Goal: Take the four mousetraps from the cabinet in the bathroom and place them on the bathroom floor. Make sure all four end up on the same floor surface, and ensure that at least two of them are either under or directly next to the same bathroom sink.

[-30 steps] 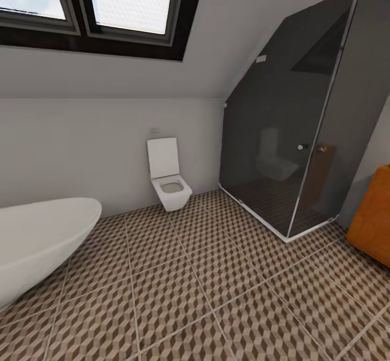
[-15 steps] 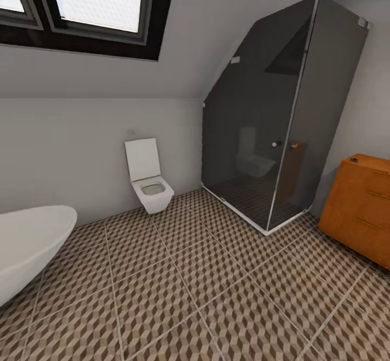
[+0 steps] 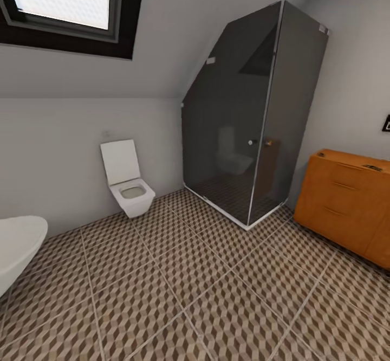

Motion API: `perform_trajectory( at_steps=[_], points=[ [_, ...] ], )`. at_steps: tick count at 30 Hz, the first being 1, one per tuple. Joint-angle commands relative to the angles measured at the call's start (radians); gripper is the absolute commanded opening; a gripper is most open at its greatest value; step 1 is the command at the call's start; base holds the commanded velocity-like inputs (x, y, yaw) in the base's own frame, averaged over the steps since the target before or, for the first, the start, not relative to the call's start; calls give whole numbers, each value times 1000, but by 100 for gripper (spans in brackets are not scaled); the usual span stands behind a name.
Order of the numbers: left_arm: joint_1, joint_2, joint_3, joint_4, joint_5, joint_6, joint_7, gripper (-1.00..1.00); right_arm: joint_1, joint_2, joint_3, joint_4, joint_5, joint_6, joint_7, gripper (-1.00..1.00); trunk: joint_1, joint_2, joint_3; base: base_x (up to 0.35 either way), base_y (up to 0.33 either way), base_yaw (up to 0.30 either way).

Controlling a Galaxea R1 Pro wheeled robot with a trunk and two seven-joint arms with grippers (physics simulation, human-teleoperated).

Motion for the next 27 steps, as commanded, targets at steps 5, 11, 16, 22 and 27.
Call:
perform_trajectory(
  at_steps=[5,11,16,22,27],
  points=[
    [0,0,0,0,0,-3,0,100,0,0,0,0,-2,-3,0,100,0,0,-1,0,0,-250],
    [0,0,0,0,0,-2,0,100,0,0,0,0,-2,-3,0,100,0,0,-1,0,0,-250],
    [0,0,-1,0,0,-3,0,100,0,0,0,0,-2,-3,0,100,0,0,-1,0,0,-250],
    [0,0,-1,0,0,-3,0,100,0,0,0,0,-2,-2,0,100,0,0,-1,0,0,-250],
    [0,0,-1,0,0,-3,0,100,0,0,0,0,-2,-3,0,100,0,0,-1,0,0,-250]
  ],
)
